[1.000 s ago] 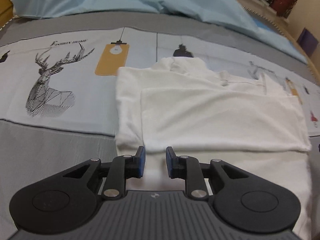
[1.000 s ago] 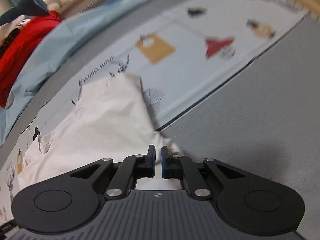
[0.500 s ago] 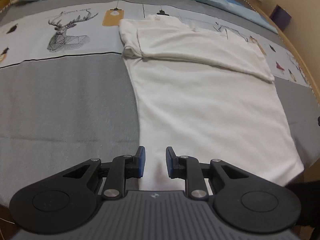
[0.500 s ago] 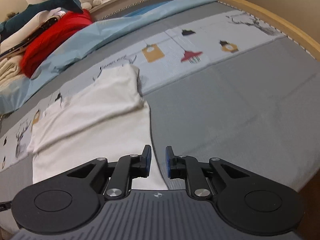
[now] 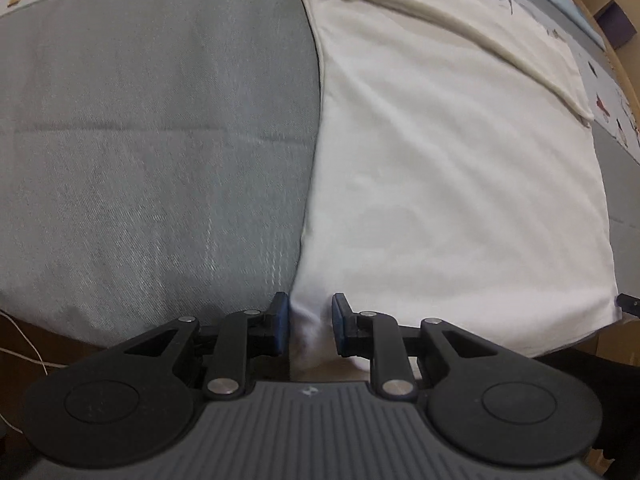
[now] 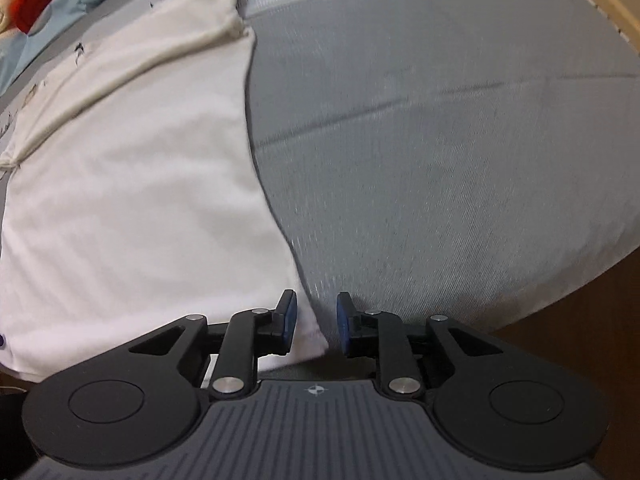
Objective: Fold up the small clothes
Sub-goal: 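Close both grippers on the hem corners of the white shirt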
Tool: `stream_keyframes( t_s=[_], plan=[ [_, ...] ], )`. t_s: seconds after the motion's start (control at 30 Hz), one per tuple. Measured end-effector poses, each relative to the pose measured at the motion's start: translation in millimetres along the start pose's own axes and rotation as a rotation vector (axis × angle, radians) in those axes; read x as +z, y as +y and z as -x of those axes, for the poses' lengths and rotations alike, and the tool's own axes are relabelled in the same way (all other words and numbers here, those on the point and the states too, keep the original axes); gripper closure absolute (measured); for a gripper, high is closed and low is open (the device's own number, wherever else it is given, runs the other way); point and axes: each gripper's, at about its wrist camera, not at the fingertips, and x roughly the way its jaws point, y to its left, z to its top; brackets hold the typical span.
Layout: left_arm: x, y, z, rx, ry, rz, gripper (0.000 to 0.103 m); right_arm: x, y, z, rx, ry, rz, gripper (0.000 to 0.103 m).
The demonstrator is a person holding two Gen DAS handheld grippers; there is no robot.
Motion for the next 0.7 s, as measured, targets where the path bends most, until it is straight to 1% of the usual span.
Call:
stream_keyframes(
  t_s=[0.07, 0.1, 0.2, 0.27, 0.33, 0.4, 0.43, 0.47, 0.53, 0.57, 0.6, 0.67, 0.7],
  plan=[
    [-4, -4, -2, 0.016, 0.010, -0.018, 0.079, -2, -1, -6, 0.006, 0.031, -0.003, 0.075],
    [-5, -3, -2, 0.016, 0.013, -0.025, 0.079, -4, 0, -8, 0.006, 0.047, -0.002, 0.070],
    [-6, -1, -1, 0.016, 0.014, -0.024, 0.081, -6, 6, -13, -0.007, 0.068, 0.018, 0.067],
    [-7, 0, 0, 0.015, 0.015, -0.025, 0.094, -5, 5, -12, -0.018, 0.052, 0.009, 0.066],
    [-7, -2, 1, 0.010, 0.011, -0.042, 0.094, -3, 4, -10, -0.009, 0.038, -0.011, 0.066],
    [-8, -4, 1, 0.017, 0.011, -0.049, 0.094, -3, 7, -10, 0.030, 0.034, -0.004, 0.066],
    [-4, -6, -2, 0.022, 0.014, -0.043, 0.093, -4, 10, -11, 0.050, 0.041, 0.011, 0.066],
    [-4, -5, -5, 0.026, 0.016, -0.030, 0.090, -4, 13, -12, 0.058, 0.052, 0.032, 0.066],
    [-5, -3, -6, 0.026, 0.020, -0.010, 0.088, -5, 20, -14, 0.036, 0.053, 0.086, 0.069],
    [-5, -4, -6, 0.025, 0.019, -0.010, 0.088, -5, 22, -14, 0.026, 0.051, 0.097, 0.074],
    [-5, -4, -6, 0.025, 0.017, -0.012, 0.088, -3, 21, -14, 0.024, 0.050, 0.095, 0.085],
    [-5, -2, -5, 0.027, 0.014, -0.001, 0.088, 0, 17, -12, 0.031, 0.043, 0.069, 0.095],
    [-7, -1, -6, 0.024, 0.014, 0.001, 0.089, 1, 15, -11, 0.040, 0.039, 0.053, 0.097]
  ],
)
